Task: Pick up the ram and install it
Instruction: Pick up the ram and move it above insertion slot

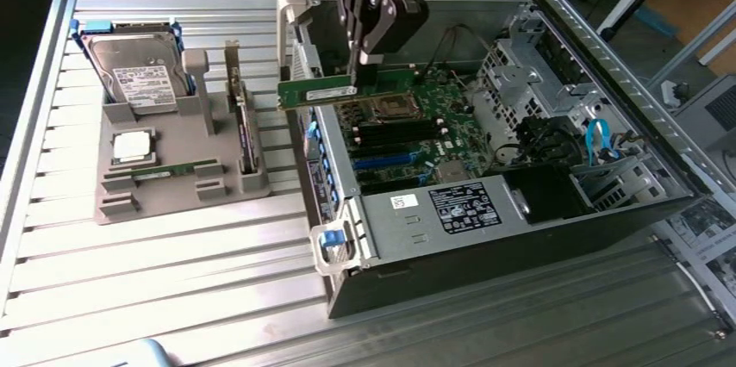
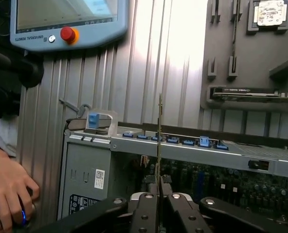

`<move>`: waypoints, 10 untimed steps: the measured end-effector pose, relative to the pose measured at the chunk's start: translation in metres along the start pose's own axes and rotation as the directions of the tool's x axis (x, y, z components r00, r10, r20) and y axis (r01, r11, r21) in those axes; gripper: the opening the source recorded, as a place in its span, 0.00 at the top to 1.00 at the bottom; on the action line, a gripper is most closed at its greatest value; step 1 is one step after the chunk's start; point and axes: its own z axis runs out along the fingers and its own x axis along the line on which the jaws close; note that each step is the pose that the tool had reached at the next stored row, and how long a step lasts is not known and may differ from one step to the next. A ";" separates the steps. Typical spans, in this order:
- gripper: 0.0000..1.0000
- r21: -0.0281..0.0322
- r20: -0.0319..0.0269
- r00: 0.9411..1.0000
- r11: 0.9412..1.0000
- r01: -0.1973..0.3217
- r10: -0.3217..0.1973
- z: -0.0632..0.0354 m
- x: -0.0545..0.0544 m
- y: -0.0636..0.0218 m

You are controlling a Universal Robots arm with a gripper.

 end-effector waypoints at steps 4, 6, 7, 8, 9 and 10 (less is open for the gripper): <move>0.87 0.003 0.031 1.000 1.000 0.000 0.000 0.0000 0.000 0.0000; 0.87 0.005 0.050 0.999 1.000 0.000 0.000 0.0001 0.000 0.0000; 0.87 0.006 0.063 0.998 1.000 -0.001 0.000 0.0001 0.000 0.0001; 0.87 0.007 0.077 0.997 1.000 -0.001 0.000 0.0001 0.000 0.0001; 0.87 0.008 0.084 0.996 1.000 -0.001 0.001 0.0001 0.000 0.0001; 0.87 0.008 0.091 0.996 1.000 -0.002 0.001 0.0001 0.001 0.0001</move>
